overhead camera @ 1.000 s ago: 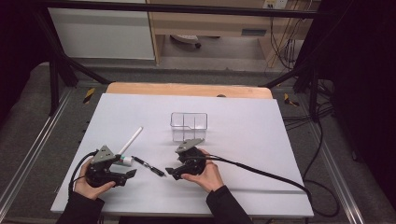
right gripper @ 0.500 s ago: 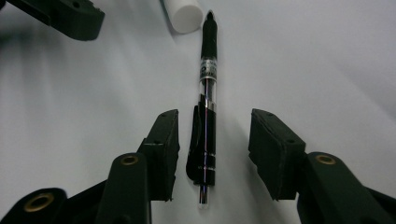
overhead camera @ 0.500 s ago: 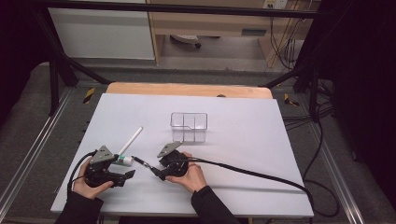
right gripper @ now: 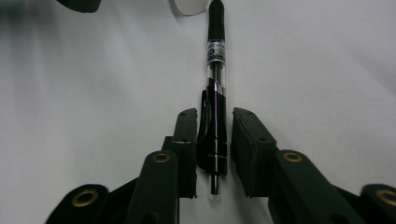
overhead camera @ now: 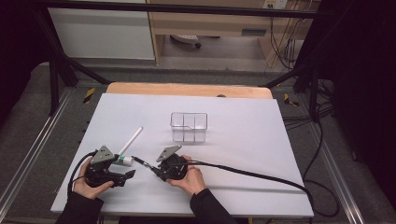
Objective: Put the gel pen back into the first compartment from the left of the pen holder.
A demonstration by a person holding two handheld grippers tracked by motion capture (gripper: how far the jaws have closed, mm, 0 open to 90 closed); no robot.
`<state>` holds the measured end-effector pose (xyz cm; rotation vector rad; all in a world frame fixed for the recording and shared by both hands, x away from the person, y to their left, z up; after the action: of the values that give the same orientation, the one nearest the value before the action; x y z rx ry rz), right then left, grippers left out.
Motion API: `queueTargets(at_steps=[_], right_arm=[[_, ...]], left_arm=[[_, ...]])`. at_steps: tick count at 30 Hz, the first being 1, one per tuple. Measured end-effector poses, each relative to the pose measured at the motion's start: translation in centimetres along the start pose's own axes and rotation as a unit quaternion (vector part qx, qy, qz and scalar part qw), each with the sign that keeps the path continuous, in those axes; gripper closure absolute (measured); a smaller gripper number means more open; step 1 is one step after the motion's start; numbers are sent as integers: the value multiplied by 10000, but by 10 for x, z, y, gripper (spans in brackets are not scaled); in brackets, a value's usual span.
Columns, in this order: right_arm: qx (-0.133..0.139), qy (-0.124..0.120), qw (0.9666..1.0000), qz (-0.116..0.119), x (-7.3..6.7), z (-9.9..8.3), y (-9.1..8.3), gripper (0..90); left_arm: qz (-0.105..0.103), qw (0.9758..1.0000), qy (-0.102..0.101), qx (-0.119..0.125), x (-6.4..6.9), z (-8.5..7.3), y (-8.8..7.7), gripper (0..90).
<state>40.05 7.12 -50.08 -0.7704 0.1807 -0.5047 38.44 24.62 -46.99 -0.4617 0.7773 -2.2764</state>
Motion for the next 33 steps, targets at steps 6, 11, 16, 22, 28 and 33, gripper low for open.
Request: queueTargets(at_steps=[6, 11, 16, 22, 28, 33], right_arm=[[-20, 29, 10000, -29, 0, 0, -1, 756], [-94, -2, 10000, 7, 2, 0, -4, 759], [-213, -84, 9997, 35, 4, -2, -12, 760], [-220, -61, 9997, 14, 12, -18, -34, 761], [-218, 16, 9998, -32, 27, -51, -65, 760], [-156, 50, 9999, -4, 37, -69, -78, 759]], left_arm=[[-1, 10000, -4, 13, 0, 0, -1, 81], [-4, 10000, -13, 22, 0, 0, -1, 82], [-5, 10000, -7, 30, 0, 1, -1, 83], [4, 10000, 5, 43, 0, 1, -2, 83], [7, 10000, 33, 26, 1, 2, -1, 83], [-9, 10000, 41, 16, 2, 2, 1, 84]])
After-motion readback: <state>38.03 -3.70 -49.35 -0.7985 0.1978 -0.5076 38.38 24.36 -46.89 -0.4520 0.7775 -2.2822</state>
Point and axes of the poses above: each handheld gripper's, and its own axes: y roughly forward along the jaws, z roughly out of its top, x roughly to its right, the point moved 7 cm from there along y, roughly forward along the jaws, and after that the axes turned 6 degrees about -z, right-handed, at the moved point
